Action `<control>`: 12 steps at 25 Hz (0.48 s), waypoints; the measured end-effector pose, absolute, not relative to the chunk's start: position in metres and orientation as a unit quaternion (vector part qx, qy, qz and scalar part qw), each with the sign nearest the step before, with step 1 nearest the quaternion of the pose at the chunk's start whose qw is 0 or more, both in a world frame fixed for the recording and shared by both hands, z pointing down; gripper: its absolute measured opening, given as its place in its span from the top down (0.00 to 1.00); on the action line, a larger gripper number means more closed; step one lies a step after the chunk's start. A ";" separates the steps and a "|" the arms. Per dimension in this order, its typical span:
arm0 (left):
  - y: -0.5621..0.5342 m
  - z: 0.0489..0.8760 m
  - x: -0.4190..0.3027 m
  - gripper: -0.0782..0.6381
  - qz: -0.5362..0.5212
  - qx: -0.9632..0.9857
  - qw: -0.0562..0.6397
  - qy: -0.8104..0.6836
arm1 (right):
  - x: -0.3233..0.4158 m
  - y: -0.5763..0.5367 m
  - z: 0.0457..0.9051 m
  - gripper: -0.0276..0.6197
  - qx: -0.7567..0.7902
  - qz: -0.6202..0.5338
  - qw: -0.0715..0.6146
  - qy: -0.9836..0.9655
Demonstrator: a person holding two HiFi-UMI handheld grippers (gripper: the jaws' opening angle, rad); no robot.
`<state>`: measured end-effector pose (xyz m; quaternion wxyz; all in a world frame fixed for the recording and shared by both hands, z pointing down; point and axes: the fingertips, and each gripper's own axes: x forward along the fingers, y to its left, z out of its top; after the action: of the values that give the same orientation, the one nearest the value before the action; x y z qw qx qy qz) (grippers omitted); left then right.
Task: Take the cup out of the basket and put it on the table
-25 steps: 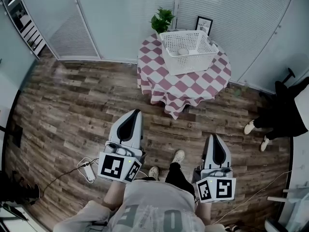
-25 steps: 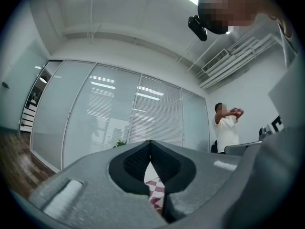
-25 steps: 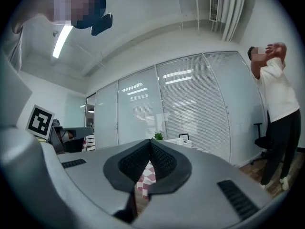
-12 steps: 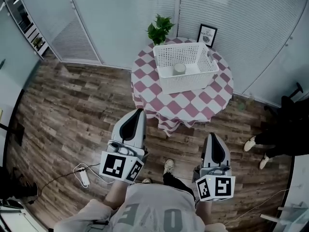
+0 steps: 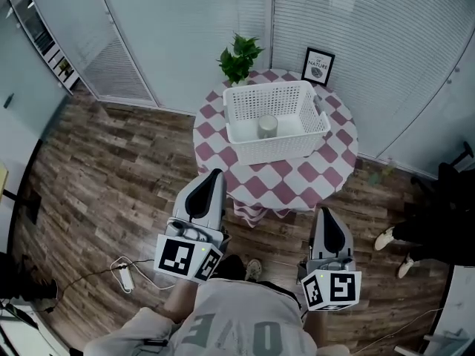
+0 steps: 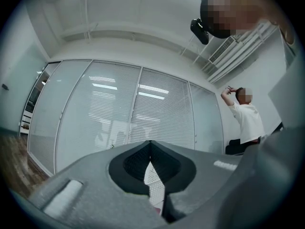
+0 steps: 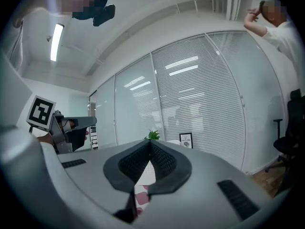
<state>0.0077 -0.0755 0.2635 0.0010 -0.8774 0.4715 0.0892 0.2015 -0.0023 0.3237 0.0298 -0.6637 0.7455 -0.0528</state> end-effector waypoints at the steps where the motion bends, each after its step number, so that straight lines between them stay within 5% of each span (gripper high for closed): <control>1: -0.081 0.265 0.010 0.88 0.088 -0.877 -0.001 0.473 | 0.203 -0.007 0.323 0.94 -0.662 -0.051 0.027 0.747; 12: -0.177 0.276 0.021 0.88 0.098 -0.879 -0.011 0.466 | 0.217 -0.090 0.321 0.94 -0.675 -0.037 0.015 0.736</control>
<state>0.0208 -0.1765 0.2763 -0.0113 -0.8791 0.4664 0.0978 0.2175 -0.0899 0.3211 0.0148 -0.6753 0.7365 -0.0365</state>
